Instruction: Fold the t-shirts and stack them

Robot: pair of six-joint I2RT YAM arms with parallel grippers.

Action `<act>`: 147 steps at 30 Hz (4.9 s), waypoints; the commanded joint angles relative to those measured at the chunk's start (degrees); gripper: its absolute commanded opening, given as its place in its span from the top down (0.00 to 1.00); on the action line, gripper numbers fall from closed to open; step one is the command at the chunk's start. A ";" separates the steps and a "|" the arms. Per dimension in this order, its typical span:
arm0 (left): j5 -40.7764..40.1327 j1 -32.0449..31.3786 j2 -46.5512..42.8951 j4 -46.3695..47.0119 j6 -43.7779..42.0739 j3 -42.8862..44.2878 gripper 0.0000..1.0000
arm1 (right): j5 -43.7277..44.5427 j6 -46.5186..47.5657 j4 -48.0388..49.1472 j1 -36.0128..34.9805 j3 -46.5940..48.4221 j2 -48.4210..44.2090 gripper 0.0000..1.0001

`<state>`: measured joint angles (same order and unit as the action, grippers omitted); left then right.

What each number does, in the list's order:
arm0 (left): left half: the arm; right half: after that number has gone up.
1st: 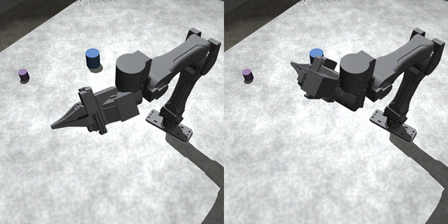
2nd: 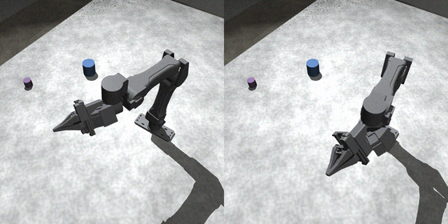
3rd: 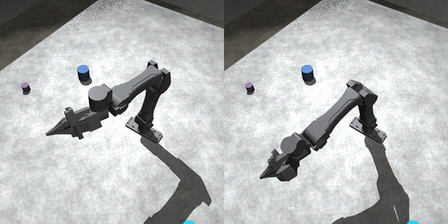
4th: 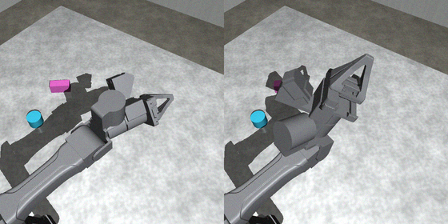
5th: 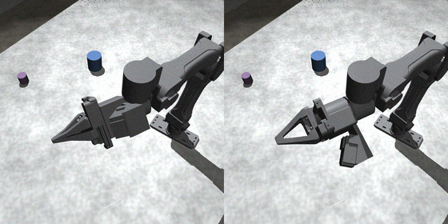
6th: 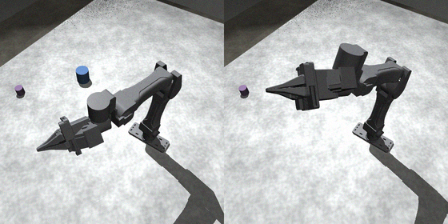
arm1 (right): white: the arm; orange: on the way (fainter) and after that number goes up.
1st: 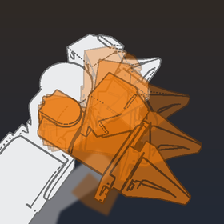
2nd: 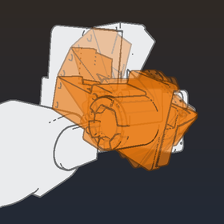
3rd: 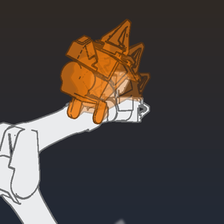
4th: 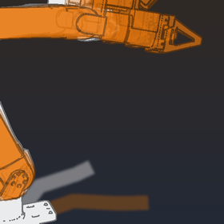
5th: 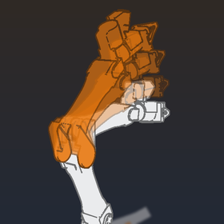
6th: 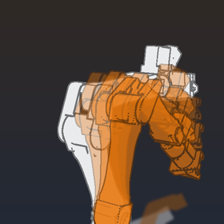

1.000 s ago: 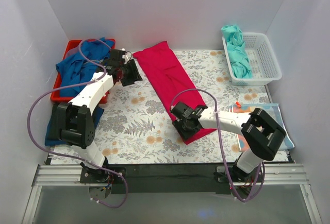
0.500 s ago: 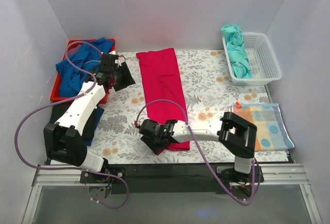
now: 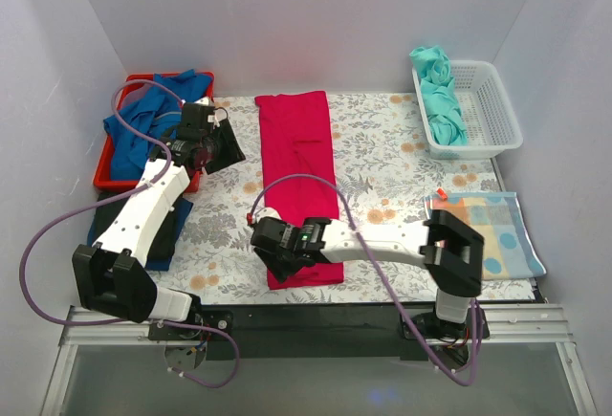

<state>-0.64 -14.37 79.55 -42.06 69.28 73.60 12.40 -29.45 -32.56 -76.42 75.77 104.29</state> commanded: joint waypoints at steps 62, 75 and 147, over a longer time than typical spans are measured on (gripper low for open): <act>-13.51 -47.24 -11.43 0.49 51.49 -39.76 0.53 | -1.94 -8.96 17.78 17.18 -41.84 -34.32 0.32; -14.03 -46.54 -10.12 4.89 50.52 -42.31 0.53 | -6.60 -8.96 22.36 18.15 -44.13 -32.31 0.33; -20.18 -62.45 -15.39 -15.59 71.35 -36.79 1.00 | -8.01 -13.44 3.20 14.81 -53.27 -54.64 0.99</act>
<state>-16.51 -76.62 64.18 -48.86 115.42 35.05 1.69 -43.68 -21.96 -61.63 22.55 50.00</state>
